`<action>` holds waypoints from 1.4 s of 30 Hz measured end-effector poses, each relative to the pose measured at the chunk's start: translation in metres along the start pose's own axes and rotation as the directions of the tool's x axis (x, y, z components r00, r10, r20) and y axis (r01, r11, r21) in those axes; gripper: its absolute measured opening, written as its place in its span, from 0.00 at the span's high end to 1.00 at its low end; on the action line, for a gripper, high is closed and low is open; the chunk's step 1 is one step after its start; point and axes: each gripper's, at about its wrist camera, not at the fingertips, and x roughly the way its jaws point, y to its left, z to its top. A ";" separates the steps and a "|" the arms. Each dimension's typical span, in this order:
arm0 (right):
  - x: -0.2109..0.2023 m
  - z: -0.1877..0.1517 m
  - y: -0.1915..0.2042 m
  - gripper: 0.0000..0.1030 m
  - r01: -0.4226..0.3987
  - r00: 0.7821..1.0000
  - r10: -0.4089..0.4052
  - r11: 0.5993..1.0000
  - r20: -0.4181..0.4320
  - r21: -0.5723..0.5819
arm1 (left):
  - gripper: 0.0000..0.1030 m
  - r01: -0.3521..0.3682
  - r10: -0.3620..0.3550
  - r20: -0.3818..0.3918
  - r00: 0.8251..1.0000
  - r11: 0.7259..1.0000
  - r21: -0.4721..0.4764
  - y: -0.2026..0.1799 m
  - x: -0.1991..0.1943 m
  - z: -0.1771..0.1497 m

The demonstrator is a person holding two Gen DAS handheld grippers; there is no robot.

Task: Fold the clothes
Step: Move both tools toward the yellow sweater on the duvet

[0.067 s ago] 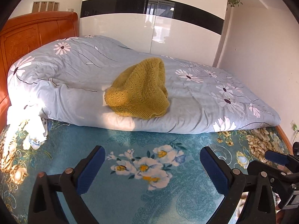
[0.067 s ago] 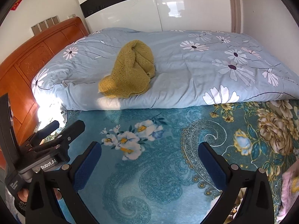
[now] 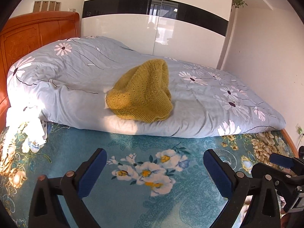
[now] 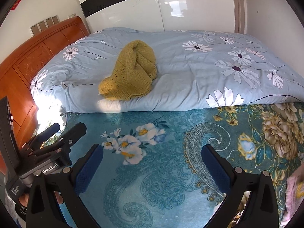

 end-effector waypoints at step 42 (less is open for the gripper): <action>0.045 -0.019 0.007 0.00 -0.065 0.995 0.061 0.996 0.081 0.053 | 0.00 0.022 -0.019 0.071 0.997 0.999 -0.047 0.041 0.023 0.001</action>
